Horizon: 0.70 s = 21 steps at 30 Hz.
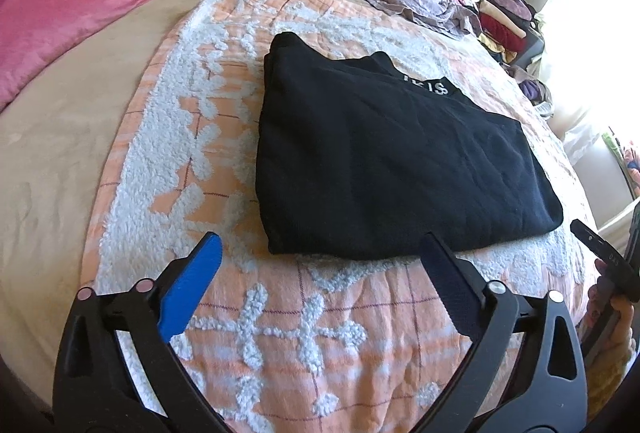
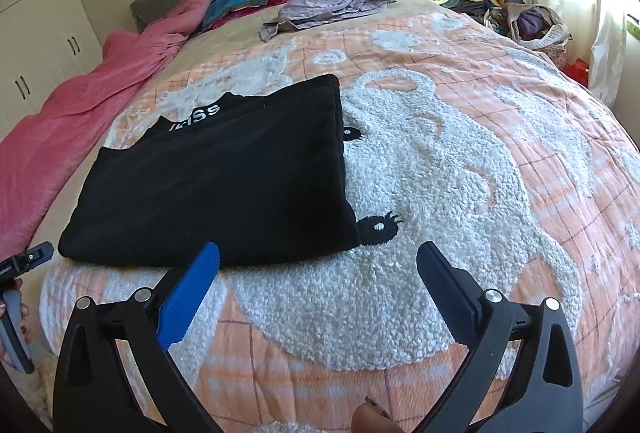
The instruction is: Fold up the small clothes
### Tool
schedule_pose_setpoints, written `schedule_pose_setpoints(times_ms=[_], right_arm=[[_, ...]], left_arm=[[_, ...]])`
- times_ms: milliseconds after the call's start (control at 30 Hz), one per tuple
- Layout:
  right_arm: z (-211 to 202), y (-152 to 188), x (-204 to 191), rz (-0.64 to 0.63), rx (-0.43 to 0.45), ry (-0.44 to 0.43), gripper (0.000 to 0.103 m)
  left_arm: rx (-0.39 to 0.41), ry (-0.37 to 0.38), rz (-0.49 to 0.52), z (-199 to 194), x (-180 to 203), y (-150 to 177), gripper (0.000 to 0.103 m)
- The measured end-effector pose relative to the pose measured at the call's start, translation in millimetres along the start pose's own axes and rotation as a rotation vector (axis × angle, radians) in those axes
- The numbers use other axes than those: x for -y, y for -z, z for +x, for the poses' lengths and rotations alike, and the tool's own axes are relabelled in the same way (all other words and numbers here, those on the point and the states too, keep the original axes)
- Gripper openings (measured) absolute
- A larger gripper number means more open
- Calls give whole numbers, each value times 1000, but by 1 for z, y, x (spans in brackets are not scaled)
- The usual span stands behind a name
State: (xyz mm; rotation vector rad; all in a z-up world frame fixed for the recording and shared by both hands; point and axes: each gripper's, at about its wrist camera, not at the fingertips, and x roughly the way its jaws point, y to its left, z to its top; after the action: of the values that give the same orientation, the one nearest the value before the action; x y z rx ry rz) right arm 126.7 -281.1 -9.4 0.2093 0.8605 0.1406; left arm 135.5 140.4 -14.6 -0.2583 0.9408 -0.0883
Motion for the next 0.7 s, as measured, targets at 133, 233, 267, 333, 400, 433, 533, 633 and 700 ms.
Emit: schedule_pose_setpoints(times_ms=[133, 233, 267, 333, 400, 433, 533, 633, 700], right_arm=[[-8, 2, -2, 3, 13, -5, 98], [-14, 4, -5, 0, 22, -13, 98], [-16, 4, -6, -3, 26, -14, 98], [-21, 6, -9, -10, 34, -19, 98], [-26, 6, -12, -16, 42, -25, 98], [-27, 6, -12, -18, 44, -28, 98], [-33, 7, -17, -25, 55, -41, 98], [-40, 8, -22, -39, 65, -50, 98], [-44, 9, -27, -51, 74, -54, 98]], left_arm=[[9, 5, 5, -7, 5, 3, 93], [17, 13, 12, -12, 10, 7, 93], [18, 14, 16, -14, 13, 8, 93], [22, 17, 25, -17, 17, 10, 93], [24, 16, 33, -20, 22, 12, 93], [25, 17, 38, -21, 24, 13, 93], [31, 18, 52, -25, 32, 16, 93], [40, 16, 64, -30, 37, 18, 93], [46, 17, 67, -34, 41, 19, 93]])
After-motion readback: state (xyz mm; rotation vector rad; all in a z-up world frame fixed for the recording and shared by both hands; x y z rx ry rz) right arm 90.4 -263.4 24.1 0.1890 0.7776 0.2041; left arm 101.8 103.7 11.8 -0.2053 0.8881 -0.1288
